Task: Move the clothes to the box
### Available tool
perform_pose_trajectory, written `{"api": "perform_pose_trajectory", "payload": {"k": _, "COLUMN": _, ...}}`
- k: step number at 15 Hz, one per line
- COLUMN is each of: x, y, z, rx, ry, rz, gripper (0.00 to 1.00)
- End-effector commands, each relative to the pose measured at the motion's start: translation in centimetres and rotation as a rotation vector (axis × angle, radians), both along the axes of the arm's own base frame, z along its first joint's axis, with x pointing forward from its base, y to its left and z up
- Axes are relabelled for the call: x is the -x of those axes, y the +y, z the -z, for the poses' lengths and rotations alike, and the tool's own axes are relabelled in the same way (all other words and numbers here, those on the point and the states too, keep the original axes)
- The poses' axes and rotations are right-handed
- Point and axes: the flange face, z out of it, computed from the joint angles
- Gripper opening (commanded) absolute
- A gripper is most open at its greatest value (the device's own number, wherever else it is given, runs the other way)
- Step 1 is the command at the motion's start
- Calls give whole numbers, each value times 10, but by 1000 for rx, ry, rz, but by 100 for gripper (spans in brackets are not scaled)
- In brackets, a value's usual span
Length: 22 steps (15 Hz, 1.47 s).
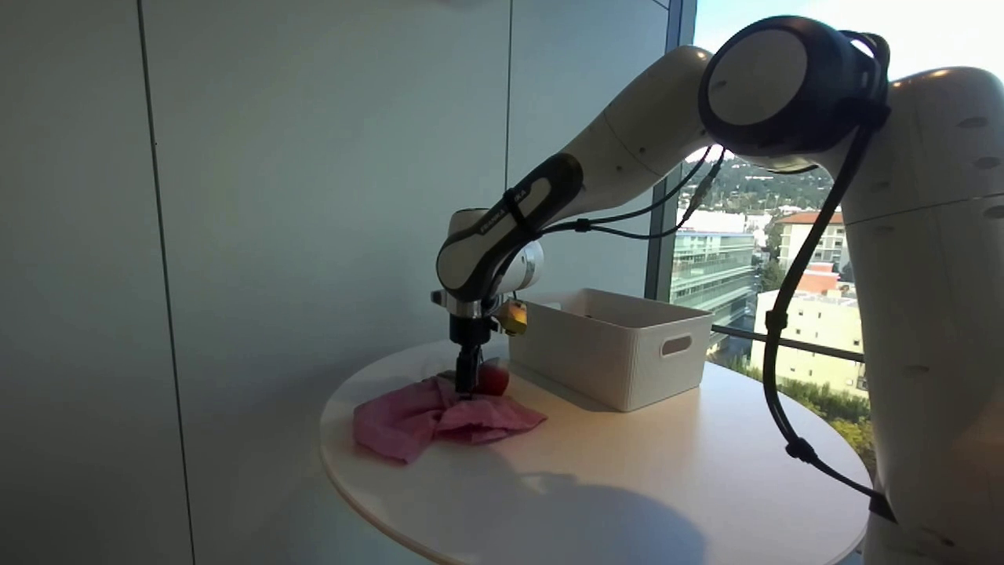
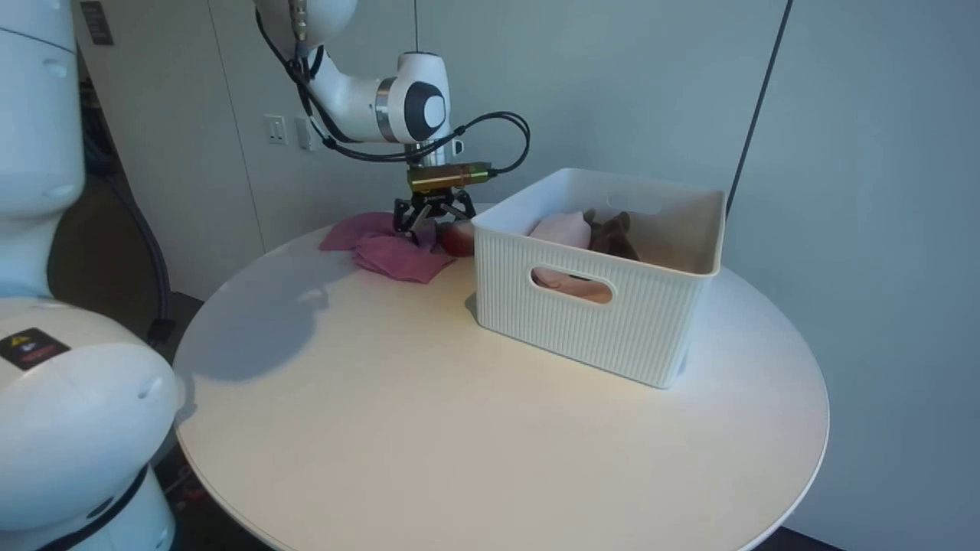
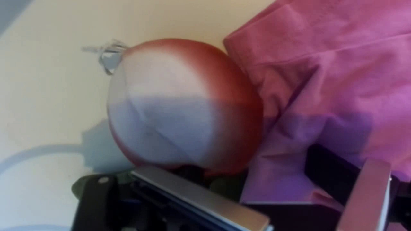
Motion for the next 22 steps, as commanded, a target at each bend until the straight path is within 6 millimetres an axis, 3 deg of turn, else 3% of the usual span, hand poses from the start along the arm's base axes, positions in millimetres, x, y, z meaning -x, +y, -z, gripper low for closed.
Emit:
{"api": "perform_pose_trajectory", "payload": {"k": 1, "x": -9, "y": -1, "z": 7, "rx": -55, "ry": -25, "rz": 50, "gripper": 59}}
{"api": "perform_pose_trajectory", "payload": {"k": 5, "x": -4, "y": -3, "z": -8, "rx": -85, "ry": -49, "rz": 90, "gripper": 31}}
{"api": "perform_pose_trajectory", "payload": {"k": 8, "x": 5, "y": -7, "z": -35, "rx": -67, "ry": -79, "rz": 122, "gripper": 13}}
{"api": "perform_pose_trajectory", "payload": {"k": 11, "x": 18, "y": -9, "z": -73, "rx": -43, "ry": -138, "rz": 159, "gripper": 7}}
{"api": "perform_pose_trajectory", "payload": {"k": 15, "x": 47, "y": -16, "z": -141, "rx": 7, "ry": -261, "rz": 214, "gripper": 14}}
{"api": "perform_pose_trajectory", "payload": {"k": 16, "x": 54, "y": -19, "z": -157, "rx": 20, "ry": -283, "rz": 237, "gripper": 20}}
{"api": "perform_pose_trajectory", "payload": {"k": 17, "x": 60, "y": -20, "z": -168, "rx": 24, "ry": -254, "rz": 195, "gripper": 38}}
{"api": "perform_pose_trajectory", "payload": {"k": 18, "x": 58, "y": -21, "z": -168, "rx": 17, "ry": -209, "rz": 186, "gripper": 39}}
{"api": "perform_pose_trajectory", "payload": {"k": 22, "x": 57, "y": -27, "z": -146, "rx": 26, "ry": -49, "rz": 206, "gripper": 68}}
